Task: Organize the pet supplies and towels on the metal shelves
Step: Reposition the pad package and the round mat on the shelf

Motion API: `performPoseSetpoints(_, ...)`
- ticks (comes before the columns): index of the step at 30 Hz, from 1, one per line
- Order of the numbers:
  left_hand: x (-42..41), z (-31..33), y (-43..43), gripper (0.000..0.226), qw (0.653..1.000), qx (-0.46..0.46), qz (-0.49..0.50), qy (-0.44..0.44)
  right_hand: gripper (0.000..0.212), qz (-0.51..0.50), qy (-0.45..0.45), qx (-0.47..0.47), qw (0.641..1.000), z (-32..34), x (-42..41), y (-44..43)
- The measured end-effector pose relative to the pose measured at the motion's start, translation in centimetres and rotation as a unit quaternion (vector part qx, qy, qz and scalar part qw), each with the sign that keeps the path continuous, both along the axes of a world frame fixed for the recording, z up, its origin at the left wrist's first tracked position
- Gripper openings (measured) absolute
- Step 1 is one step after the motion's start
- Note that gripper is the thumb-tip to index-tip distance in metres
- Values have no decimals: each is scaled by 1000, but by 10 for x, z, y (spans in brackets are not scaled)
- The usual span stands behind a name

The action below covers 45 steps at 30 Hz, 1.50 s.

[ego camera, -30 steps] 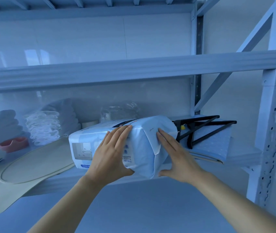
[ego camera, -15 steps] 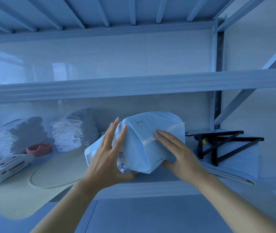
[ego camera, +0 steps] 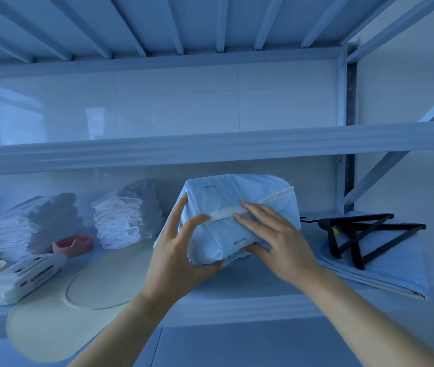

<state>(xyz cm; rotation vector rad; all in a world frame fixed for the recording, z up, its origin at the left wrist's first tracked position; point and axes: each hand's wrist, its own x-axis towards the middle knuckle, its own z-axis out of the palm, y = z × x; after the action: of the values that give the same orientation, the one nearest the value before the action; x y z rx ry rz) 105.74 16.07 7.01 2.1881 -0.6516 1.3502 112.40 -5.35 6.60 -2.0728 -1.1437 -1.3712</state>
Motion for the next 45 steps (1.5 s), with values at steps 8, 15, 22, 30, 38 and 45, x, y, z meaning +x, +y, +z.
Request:
performPoseSetpoints(8,19,28,3,73,986,-127,-108,27,46,-30,-23,29,999,52,-12,3)
performPoseSetpoints(15,36,25,22,72,972,-155,-162,73,48,-61,-47,65,995,54,-11,22)
performPoseSetpoints(22,50,28,34,72,965,-174,-164,109,44,-112,-71,116,984,54,-1,42)
performPoseSetpoints(30,43,13,32,78,988,-143,-40,46,43,-187,-123,150,963,29,0,53)
performPoseSetpoints(38,54,-14,39,101,996,-74,-44,10,41,-196,-142,111,964,8,10,31)
performPoseSetpoints(45,76,-1,46,95,992,-95,-58,57,48,-184,-67,110,974,17,32,47)
